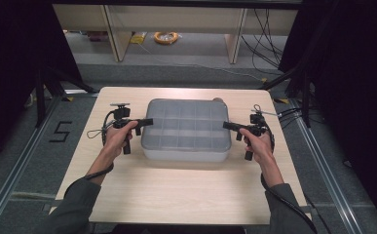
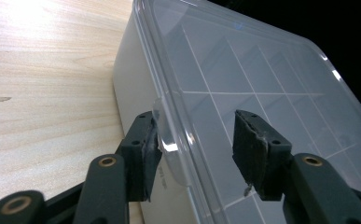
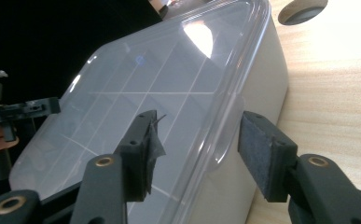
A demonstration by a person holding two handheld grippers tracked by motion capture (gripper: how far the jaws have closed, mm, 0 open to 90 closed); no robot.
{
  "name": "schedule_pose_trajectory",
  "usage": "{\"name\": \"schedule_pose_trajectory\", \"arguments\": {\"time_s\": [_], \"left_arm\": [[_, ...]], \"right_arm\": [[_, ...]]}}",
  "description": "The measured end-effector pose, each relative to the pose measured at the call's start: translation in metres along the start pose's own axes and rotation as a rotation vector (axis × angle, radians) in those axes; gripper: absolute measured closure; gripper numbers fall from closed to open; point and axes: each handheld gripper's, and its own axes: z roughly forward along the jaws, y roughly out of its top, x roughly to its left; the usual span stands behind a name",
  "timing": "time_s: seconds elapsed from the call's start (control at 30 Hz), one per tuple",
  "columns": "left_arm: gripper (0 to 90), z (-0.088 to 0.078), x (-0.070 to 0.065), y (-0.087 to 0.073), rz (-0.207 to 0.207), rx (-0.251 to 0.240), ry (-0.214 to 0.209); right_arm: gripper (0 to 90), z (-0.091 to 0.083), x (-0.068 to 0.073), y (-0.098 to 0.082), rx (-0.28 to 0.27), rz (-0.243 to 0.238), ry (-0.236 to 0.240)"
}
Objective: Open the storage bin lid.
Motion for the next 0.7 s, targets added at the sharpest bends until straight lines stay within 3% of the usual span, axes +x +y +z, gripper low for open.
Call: {"name": "schedule_pose_trajectory", "arguments": {"time_s": [0.03, 0.07, 0.13, 0.27, 0.3, 0.37, 0.4, 0.43, 0.47, 0.53, 0.57, 0.67, 0.7], "left_arm": [[50.5, -0.001, 0.000, 0.000, -0.005, 0.000, 0.000], [51.2, -0.001, 0.000, 0.000, -0.015, -0.002, 0.004], [52.3, -0.001, -0.001, -0.002, -0.034, -0.013, 0.007], [52.4, -0.002, -0.003, -0.003, -0.039, -0.029, 0.019], [52.9, -0.004, -0.005, -0.003, -0.040, -0.045, 0.029], [53.8, -0.007, -0.008, -0.002, -0.033, -0.056, 0.025], [54.5, -0.009, -0.010, -0.001, -0.029, -0.066, 0.034], [54.8, -0.011, -0.011, 0.000, -0.030, -0.076, 0.036], [55.3, -0.012, -0.012, 0.000, -0.032, -0.088, 0.034], [58.2, -0.018, -0.014, 0.002, -0.051, -0.120, 0.014], [59.6, -0.020, -0.016, 0.002, -0.050, -0.136, 0.011], [60.5, -0.027, -0.024, 0.004, -0.032, -0.167, 0.024], [60.6, -0.029, -0.026, 0.004, -0.023, -0.174, 0.023]], "right_arm": [[49.9, 0.000, 0.001, 0.000, 0.008, -0.003, 0.004], [51.1, 0.003, -0.005, 0.000, -0.018, -0.077, -0.010], [54.4, 0.004, -0.005, 0.000, -0.021, -0.087, -0.016], [56.4, 0.004, -0.002, 0.000, -0.038, -0.094, -0.033], [56.8, 0.003, 0.003, 0.000, -0.031, -0.049, -0.037], [58.2, 0.000, 0.004, 0.002, -0.048, -0.083, -0.041], [59.2, -0.002, 0.009, 0.003, -0.039, -0.045, -0.046], [60.8, -0.003, 0.008, 0.004, -0.061, -0.085, -0.054], [63.1, -0.006, 0.012, 0.005, -0.059, -0.033, -0.027], [64.7, -0.008, 0.011, 0.006, -0.098, -0.067, -0.022], [65.3, -0.009, 0.009, 0.008, -0.117, -0.108, -0.021], [67.9, -0.016, 0.014, 0.009, -0.138, -0.108, -0.010], [68.8, -0.018, 0.019, 0.009, -0.131, -0.052, -0.001]]}}
